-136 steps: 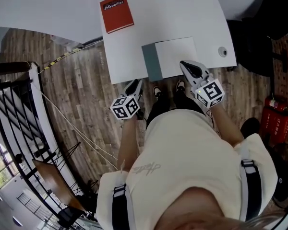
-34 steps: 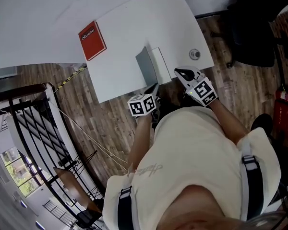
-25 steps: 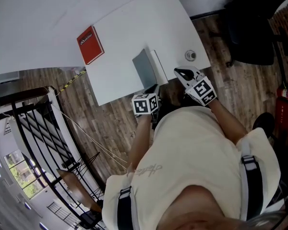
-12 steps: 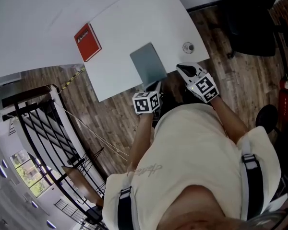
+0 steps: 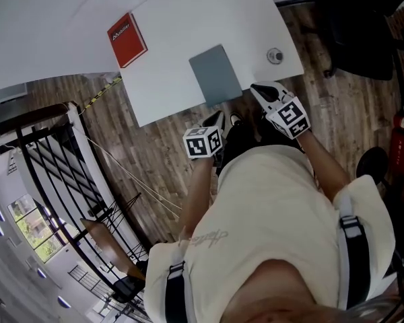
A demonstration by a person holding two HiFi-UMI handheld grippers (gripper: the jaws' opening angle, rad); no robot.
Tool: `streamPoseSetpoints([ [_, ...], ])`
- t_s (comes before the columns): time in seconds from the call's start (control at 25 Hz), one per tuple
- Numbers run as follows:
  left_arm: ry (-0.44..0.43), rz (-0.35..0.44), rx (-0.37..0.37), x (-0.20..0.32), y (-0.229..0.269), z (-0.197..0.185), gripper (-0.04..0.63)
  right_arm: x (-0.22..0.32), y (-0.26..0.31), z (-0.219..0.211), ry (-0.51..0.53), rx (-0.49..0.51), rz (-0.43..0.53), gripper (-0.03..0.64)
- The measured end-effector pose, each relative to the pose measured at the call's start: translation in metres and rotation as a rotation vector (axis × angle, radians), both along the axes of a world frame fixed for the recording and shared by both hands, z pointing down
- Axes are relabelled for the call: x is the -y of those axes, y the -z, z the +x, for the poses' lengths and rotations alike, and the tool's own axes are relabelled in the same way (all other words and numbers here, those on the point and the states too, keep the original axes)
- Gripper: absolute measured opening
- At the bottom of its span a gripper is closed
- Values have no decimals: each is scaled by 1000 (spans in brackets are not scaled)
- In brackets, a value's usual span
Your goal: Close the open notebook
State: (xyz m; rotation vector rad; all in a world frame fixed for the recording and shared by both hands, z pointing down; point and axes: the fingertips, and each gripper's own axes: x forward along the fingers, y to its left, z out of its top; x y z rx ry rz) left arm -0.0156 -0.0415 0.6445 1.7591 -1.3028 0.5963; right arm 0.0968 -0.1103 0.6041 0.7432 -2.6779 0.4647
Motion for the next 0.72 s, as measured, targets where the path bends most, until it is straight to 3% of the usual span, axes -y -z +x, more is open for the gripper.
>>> streamPoseSetpoints([
  [0.24, 102, 68, -77, -9, 11, -20, 25, -18, 9, -21, 48, -7, -11, 6],
  [0.44, 131, 153, -60, -3, 31, -40, 25, -17, 32, -33, 28, 17, 11, 6],
  [0.72, 151, 326, -108, 24, 88, -64, 25, -8, 86, -57, 17, 34, 86, 6],
])
